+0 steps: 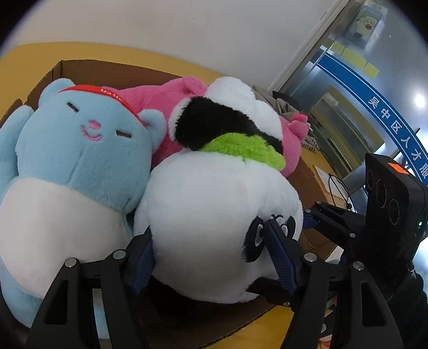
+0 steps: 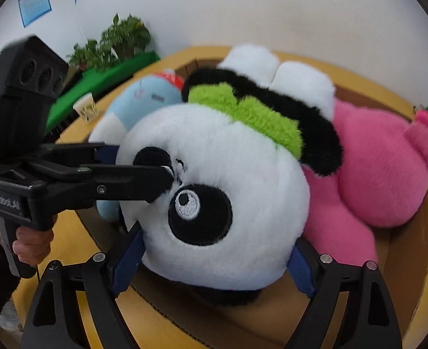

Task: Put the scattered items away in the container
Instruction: 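Lower the panda beside the blue bear and open both grippers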

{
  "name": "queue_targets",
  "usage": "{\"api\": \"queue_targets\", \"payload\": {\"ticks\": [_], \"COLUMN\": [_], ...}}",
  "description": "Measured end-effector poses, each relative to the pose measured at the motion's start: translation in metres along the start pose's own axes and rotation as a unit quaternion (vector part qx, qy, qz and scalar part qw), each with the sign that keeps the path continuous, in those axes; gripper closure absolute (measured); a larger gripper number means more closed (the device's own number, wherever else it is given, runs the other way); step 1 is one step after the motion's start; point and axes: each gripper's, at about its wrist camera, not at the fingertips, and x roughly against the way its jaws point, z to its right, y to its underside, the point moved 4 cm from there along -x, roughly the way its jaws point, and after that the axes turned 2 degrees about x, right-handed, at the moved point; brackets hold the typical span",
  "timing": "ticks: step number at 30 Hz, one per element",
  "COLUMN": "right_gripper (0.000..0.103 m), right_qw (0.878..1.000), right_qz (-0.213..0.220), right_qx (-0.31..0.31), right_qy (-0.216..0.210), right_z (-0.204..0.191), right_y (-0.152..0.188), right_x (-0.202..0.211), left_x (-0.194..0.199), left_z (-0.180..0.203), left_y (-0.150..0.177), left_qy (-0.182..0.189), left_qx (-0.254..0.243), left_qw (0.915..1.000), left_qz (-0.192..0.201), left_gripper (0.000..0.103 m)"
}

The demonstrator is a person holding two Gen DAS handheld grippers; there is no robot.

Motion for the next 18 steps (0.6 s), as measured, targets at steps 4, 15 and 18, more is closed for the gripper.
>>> {"api": "queue_targets", "payload": {"ticks": [4,15,18], "right_gripper": [0.008,0.007,0.009], "right_qw": [1.0,0.998,0.995], "right_qz": [-0.018,0.052,0.078], "right_qx": [0.012,-0.031,-0.055], "right_qy": [-0.003,-0.02,-0.012], "right_z": [-0.006,0.018,0.02], "right_y": [0.013,-0.003,-0.025], "right_x": [0.005,0.066,0.065], "left_x": [0.009,0.066,0.078], "left_z": [-0.007,0.009,0.022], "left_y": [0.006,0.008,0.014], "left_qy": [0.008,-0.041,-0.057], "left_qx": [0.023,-0.009,-0.029], "left_qw": [0.9997,0.9968,0.9953], "left_qz": [0.003,0.068,0.073], "left_gripper": [0.035,0.034,0.034]}}
